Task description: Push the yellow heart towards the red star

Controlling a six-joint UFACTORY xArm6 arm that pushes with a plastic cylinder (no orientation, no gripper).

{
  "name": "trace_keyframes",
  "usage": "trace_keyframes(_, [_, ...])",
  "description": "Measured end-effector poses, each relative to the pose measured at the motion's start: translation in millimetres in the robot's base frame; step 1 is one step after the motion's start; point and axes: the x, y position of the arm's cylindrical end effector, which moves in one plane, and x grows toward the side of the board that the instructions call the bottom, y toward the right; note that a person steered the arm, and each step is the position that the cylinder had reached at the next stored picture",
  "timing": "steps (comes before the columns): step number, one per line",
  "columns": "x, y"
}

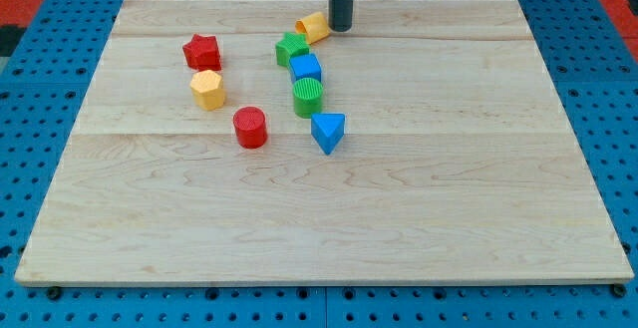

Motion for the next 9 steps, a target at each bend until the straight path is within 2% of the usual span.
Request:
trace_keyframes(2, [-9, -52])
trace_keyframes(3, [-6, -38])
trace_keyframes(4, [15, -5])
trace_keyframes(6, [6, -88])
trace_keyframes(7, [10, -109])
trace_keyframes(9, [16, -109])
